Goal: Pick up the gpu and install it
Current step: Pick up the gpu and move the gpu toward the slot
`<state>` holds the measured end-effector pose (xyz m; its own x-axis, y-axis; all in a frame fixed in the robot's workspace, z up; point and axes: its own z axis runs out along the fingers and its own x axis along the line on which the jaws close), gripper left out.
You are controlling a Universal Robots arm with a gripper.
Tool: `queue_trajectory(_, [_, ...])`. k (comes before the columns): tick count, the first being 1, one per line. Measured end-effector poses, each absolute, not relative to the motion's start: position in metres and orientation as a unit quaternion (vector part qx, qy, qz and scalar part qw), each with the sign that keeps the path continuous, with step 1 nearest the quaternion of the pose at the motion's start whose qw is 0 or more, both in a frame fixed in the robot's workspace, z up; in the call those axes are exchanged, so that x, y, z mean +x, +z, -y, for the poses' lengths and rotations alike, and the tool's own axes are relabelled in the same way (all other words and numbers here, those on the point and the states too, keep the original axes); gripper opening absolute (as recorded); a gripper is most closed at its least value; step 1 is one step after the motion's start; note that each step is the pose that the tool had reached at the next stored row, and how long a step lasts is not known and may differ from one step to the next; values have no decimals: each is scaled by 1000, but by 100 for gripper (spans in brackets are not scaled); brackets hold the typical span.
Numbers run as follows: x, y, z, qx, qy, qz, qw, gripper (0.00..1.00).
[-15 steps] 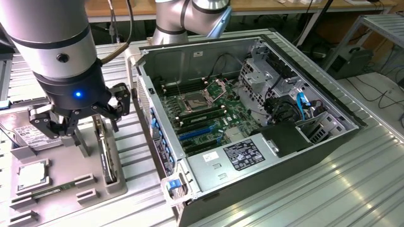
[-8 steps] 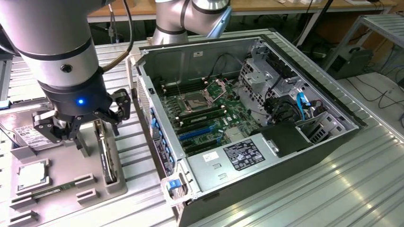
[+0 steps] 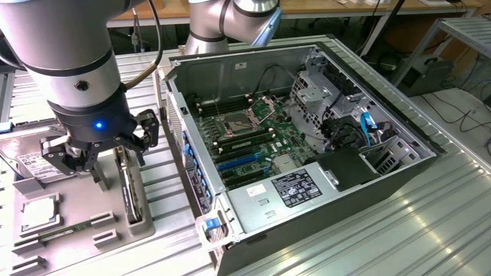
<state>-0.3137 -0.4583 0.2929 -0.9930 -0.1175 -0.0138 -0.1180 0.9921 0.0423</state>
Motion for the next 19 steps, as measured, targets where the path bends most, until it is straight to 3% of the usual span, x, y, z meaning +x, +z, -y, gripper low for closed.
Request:
queue_trajectory(8, [-314,293,458,-59,22,-998,6,72])
queue_trajectory(19, [-314,271,458,-46,22,-999,6,72])
